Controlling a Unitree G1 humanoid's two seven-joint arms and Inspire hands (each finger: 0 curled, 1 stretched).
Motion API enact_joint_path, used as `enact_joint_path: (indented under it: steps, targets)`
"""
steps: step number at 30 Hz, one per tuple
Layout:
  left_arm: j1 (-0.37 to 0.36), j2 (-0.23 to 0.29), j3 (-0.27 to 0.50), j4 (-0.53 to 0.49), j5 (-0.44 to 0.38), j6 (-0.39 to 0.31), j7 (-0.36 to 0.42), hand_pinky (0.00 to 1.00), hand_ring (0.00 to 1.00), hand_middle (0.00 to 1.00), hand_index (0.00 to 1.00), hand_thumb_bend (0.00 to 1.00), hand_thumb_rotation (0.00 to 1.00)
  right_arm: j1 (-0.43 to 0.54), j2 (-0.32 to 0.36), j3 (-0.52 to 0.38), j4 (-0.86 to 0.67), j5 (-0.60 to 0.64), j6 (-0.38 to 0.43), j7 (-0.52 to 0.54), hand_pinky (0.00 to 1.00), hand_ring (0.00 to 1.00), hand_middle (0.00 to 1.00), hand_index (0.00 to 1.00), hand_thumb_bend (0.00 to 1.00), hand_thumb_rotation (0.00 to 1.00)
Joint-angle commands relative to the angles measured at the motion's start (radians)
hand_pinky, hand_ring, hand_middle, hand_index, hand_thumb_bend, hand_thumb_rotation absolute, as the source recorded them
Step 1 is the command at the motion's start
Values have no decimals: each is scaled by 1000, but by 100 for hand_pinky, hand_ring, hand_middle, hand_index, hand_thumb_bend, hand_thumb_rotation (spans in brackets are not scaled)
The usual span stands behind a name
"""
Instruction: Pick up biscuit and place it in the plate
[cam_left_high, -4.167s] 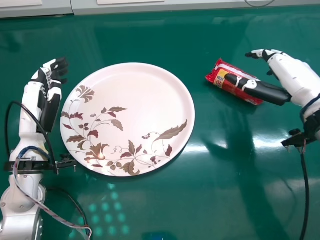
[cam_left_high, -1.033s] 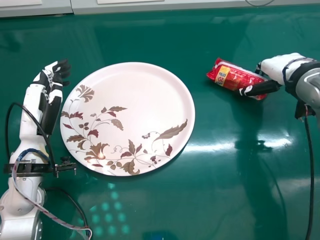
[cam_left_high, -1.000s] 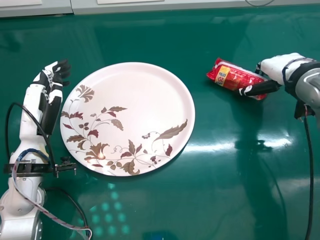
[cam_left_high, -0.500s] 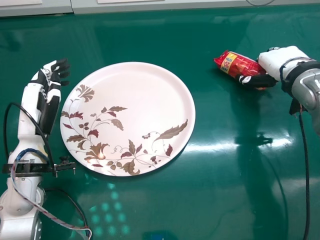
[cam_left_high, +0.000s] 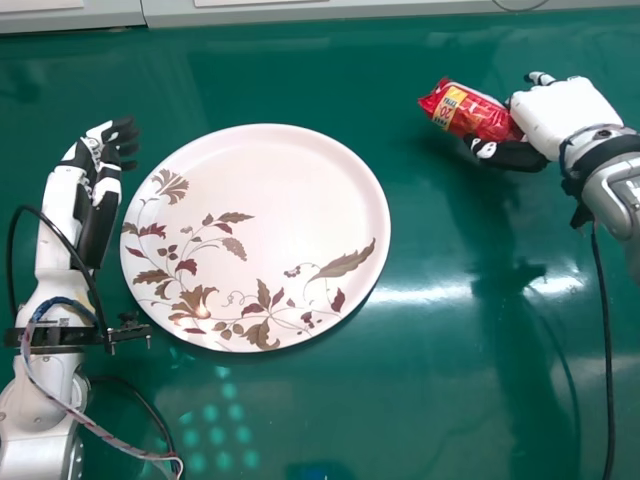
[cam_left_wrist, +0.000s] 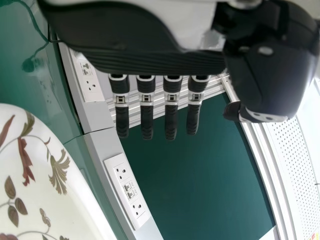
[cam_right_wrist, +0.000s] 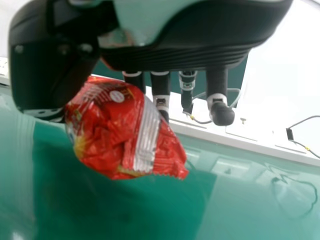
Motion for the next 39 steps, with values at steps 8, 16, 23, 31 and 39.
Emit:
enact_joint_path:
  steps: [8,16,23,31,39]
  targets:
    - [9,9,16,9,-12,-20,-8,76,83,83,85,30,1,80,-16,-115,-289,57,5,41,8,39,46,51,51,0]
    - [11,14,20,-9,-9,-1,-18,76,82,84,85,31,2,70,37,-106,-489,58,-35,123,9,38,45,50,51,0]
    - [9,20,26,-21,-6,8,-25,76,82,84,85,31,2,62,145,-75,-549,95,-94,147,8,40,47,49,51,0]
    - [1,19,25,-19,-6,6,-26,75,81,83,85,31,2,59,250,-3,-527,55,-146,145,8,39,46,49,51,0]
    - [0,18,23,-27,-13,12,-36,77,84,85,85,30,0,52,323,34,-422,85,-197,154,10,42,49,47,52,0]
